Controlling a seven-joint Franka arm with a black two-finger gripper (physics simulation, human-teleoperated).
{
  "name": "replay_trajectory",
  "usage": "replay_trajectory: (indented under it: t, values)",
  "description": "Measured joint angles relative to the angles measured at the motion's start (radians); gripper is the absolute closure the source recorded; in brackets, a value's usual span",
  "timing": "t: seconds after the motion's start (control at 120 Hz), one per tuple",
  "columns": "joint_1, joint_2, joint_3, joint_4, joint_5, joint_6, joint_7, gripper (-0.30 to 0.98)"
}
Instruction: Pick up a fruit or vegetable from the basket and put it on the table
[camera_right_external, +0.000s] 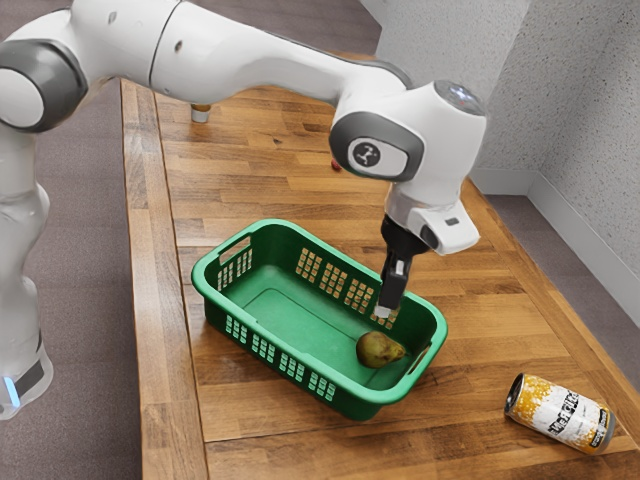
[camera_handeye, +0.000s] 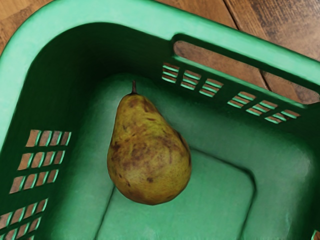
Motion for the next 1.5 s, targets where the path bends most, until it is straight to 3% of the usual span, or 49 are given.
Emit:
replay_trajectory:
  t: [0.2, 0.725, 1.5]
  values:
    - [-0.032, -0.048, 0.000, -0.097, -0.009, 0.063, 0.003, 0.00]
    - [-0.013, 0.059, 0.000, -0.074, -0.011, 0.145, 0.008, 0.00]
    - [-0.015, 0.052, 0.029, -0.140, -0.023, 0.211, 0.011, 0.00]
